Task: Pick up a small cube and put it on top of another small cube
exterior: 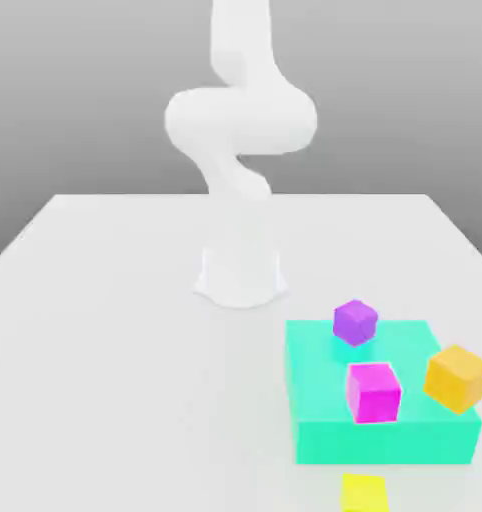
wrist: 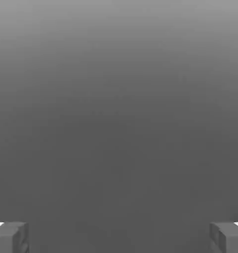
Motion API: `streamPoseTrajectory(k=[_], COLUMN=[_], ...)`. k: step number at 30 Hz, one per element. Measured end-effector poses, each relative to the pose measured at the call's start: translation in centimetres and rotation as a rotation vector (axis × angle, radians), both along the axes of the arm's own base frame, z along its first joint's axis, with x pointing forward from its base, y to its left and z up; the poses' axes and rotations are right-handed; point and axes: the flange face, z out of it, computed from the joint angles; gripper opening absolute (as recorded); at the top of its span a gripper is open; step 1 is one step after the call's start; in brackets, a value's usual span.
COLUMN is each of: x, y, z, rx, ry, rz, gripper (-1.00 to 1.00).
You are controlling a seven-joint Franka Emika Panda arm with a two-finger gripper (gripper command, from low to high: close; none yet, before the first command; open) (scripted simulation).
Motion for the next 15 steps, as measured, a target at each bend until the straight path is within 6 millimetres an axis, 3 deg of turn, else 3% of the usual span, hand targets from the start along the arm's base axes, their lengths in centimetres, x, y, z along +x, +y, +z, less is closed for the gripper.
streamPoseTrajectory(k=[7,15], x=[7.9,13.2], y=[2.9,6.3], z=[-10.2,-23.6], rx=[0.002,0.009], ry=[0.18,0.379], rz=[-0.033,-0.06], gripper=[0.0,0.0])
